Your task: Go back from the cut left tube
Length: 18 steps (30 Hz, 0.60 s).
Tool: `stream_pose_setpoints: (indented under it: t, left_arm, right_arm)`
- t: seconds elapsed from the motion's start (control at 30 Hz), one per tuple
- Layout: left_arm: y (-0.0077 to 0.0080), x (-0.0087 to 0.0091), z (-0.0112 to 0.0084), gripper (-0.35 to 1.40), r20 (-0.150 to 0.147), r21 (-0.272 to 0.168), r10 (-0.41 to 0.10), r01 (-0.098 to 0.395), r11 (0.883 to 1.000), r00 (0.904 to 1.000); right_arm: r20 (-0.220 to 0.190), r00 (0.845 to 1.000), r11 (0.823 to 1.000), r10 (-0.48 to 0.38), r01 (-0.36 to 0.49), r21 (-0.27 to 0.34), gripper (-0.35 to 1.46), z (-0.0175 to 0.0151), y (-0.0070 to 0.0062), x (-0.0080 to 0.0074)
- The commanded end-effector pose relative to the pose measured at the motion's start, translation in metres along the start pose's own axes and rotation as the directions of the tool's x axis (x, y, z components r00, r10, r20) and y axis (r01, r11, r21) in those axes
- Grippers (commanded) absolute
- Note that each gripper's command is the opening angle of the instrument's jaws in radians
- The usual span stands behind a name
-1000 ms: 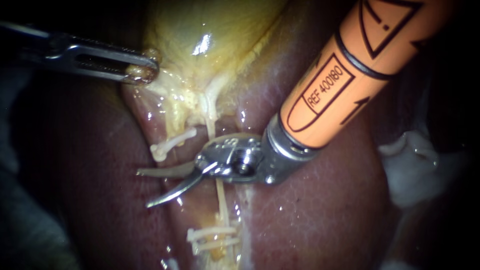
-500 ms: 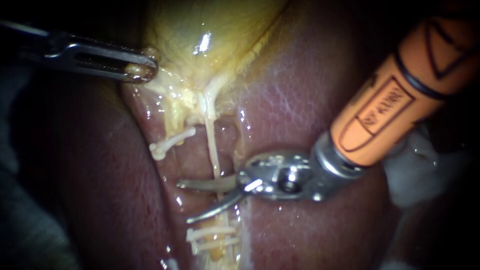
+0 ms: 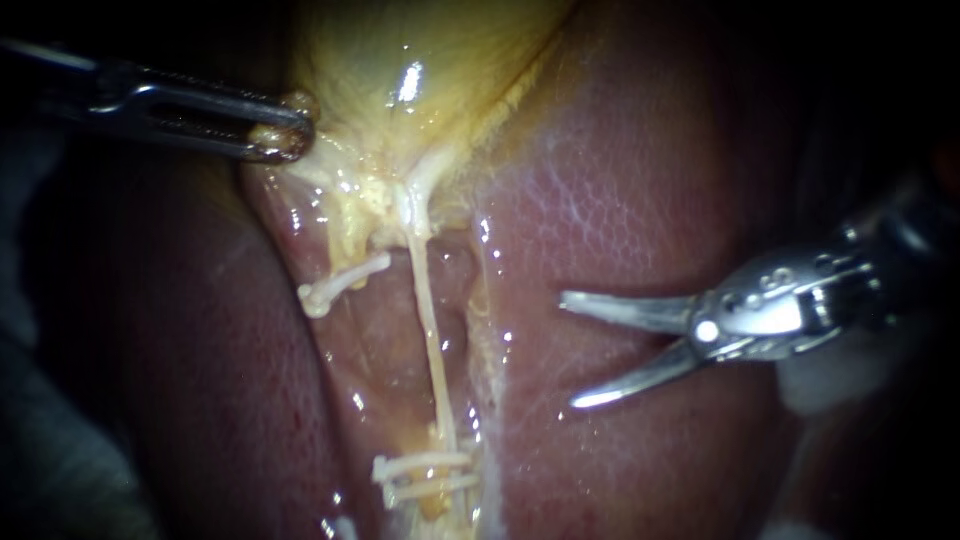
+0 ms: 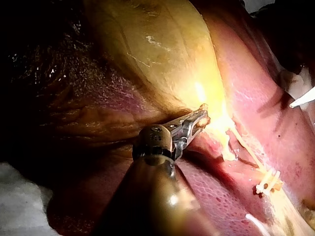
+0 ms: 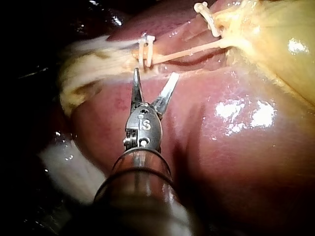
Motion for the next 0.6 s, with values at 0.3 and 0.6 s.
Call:
stream_pose_setpoints:
  t: [0.3,0.6]
  left_arm:
    - [0.0,0.0,0.0001,-0.35,-0.002,0.003,0.0,0.0,1.0,1.0]
    - [0.0002,-0.0004,0.0022,-0.35,-0.01,0.015,0.001,-0.001,1.0,1.0]
  right_arm:
    - [0.076,0.996,0.997,-0.043,0.048,-0.065,1.45,-0.0029,0.001,0.0002]
    - [0.118,0.991,0.995,-0.064,0.073,-0.068,1.45,-0.0028,0.0009,0.0002]
